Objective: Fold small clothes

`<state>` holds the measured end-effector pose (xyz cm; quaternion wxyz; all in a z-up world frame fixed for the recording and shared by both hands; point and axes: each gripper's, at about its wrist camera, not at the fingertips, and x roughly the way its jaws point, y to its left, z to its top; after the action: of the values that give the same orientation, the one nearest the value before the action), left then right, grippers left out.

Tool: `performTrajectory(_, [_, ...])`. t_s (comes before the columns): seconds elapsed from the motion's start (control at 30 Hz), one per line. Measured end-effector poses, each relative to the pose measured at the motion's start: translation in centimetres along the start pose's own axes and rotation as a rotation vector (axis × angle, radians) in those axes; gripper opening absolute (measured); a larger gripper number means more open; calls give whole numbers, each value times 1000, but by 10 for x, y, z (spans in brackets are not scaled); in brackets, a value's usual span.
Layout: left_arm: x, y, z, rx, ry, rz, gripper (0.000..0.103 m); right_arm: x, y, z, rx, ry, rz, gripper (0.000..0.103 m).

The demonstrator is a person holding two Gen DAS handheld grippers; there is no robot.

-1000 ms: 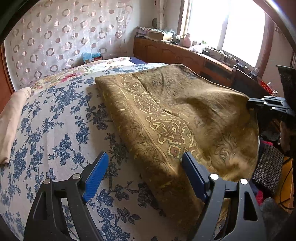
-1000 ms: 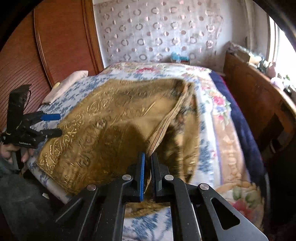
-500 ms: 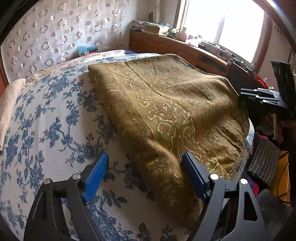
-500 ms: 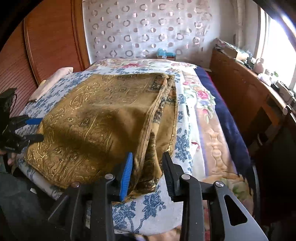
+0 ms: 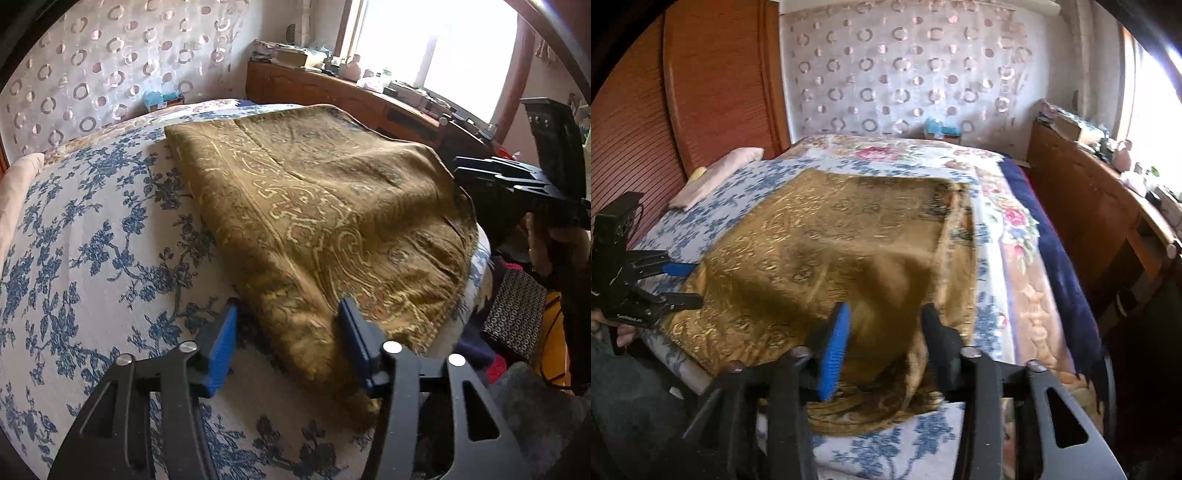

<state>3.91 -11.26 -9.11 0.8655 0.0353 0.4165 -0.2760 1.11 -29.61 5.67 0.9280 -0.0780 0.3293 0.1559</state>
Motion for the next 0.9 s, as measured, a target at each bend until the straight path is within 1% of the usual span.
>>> performTrajectory(0.07, [-2,-1,-2,0,1,-10,47,0,4,-1,-5,0,14,54])
performTrajectory(0.2, [-4,-1,-5,-4,8,-37,41,3,13,-7,-28,19,44,55])
performTrajectory(0.3, [-5,1,-5,-9,34,-104,30,7,23,-9,-65,33,65,55])
performTrajectory(0.37, [-8,1,-3,-16,39,-141,11,9,28,-10,-72,42,81,56])
performTrajectory(0.43, [-12,0,1,-18,32,-157,5,15,29,-9,-76,50,86,61])
performTrajectory(0.57, [-29,-6,22,-15,-39,-171,3,11,34,-8,-77,44,110,62])
performTrajectory(0.67, [-44,-16,46,6,-112,-157,3,3,37,-6,-85,26,138,66])
performTrajectory(0.8, [-49,-22,77,16,-171,-151,3,-10,45,-6,-106,-3,157,69])
performTrajectory(0.9, [-48,-25,97,15,-198,-144,3,-17,51,-7,-124,-16,174,71])
